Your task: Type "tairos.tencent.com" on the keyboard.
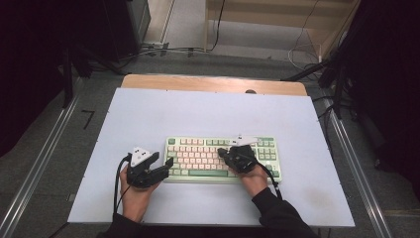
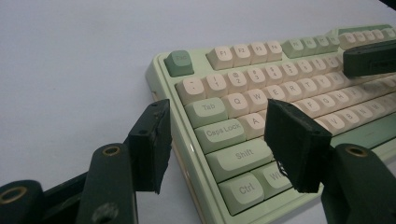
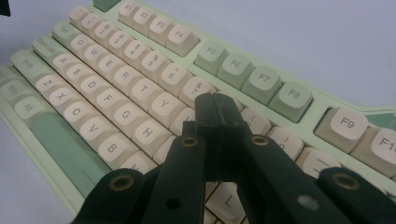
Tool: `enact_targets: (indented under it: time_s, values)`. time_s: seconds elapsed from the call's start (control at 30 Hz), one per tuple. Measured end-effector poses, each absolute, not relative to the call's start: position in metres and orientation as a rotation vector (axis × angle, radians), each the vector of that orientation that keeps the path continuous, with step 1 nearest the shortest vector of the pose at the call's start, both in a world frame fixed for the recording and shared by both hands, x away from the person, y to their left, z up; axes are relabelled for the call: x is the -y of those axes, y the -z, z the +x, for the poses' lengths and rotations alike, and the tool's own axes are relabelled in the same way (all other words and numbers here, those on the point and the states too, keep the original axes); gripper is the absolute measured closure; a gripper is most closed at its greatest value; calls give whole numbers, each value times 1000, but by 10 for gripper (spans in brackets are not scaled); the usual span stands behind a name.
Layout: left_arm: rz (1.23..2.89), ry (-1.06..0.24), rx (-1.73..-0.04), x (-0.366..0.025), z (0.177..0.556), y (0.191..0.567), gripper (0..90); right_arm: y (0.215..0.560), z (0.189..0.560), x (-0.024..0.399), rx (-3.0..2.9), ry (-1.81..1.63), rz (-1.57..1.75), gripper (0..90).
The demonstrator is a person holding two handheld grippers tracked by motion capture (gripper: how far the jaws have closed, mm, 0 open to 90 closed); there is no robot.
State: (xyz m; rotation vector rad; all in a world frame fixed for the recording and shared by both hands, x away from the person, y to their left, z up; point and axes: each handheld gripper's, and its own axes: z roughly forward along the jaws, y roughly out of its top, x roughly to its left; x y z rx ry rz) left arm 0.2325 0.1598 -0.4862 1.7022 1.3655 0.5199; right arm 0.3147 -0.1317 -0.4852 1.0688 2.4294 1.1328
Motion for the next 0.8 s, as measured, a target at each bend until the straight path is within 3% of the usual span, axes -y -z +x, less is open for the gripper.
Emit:
enact_targets:
  time_s: [0.5, 0.63, 0.73, 0.8]
  values:
    - [1712, -514, -1354, -157, 235, 487, 418, 482, 312, 136, -2410, -1163, 1079, 849]
    - [1717, -512, -1346, -156, 237, 487, 418, 479, 313, 143, -2392, -1222, 1108, 630]
    - [1721, -511, -1344, -155, 238, 487, 418, 478, 314, 145, -2379, -1230, 1130, 394]
    - [1723, -507, -1342, -154, 239, 487, 417, 478, 314, 147, -2365, -1219, 1143, 306]
